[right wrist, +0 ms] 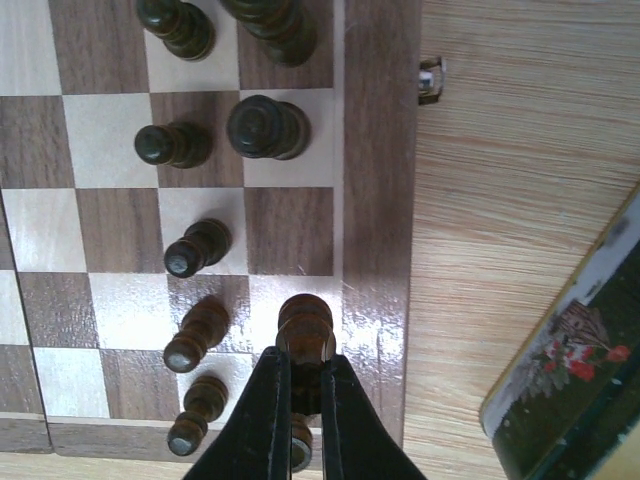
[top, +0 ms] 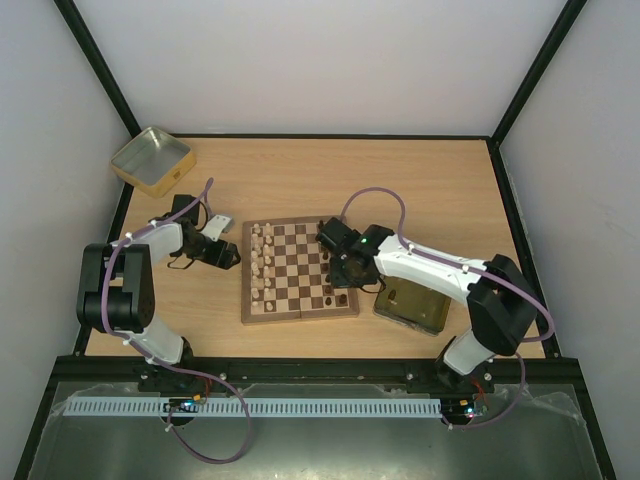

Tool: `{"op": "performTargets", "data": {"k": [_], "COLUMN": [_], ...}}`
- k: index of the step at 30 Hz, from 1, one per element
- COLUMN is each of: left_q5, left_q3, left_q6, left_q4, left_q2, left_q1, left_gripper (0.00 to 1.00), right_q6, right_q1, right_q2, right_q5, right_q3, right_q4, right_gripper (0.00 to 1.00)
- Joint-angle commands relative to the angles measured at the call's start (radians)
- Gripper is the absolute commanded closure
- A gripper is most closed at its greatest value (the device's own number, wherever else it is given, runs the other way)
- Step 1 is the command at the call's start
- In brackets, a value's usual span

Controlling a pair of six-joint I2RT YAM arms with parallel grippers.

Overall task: Set up the chess pieces on the board
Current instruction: Place the chess piece on the chessboard.

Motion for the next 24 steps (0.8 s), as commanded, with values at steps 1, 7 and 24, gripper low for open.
{"op": "performTargets", "data": {"k": [1,7,24], "left_q5": [0.002,0.002,0.002], "left_q3": [0.003,0.003,0.003], "left_q6": [0.004,0.005,0.004], "left_q4": [-0.019,-0.019,-0.019], "left_q2": [0.028,0.029,0.029], "left_q1": [-0.003,-0.003,-0.004], "left_gripper": [0.19,0.19,0.19], "right_q6": [-0.002,-0.003,-0.008], "right_q1": [0.016,0.018,0.020], "right_q2": [0.024,0.035,0.056], "right_q5": [0.003,-0.008,-0.014], "right_q3": [0.031,0.021,-0.007], "right_q4": [0.012,0.023,0.040], "right_gripper": [0.98,0.98,0.96]}}
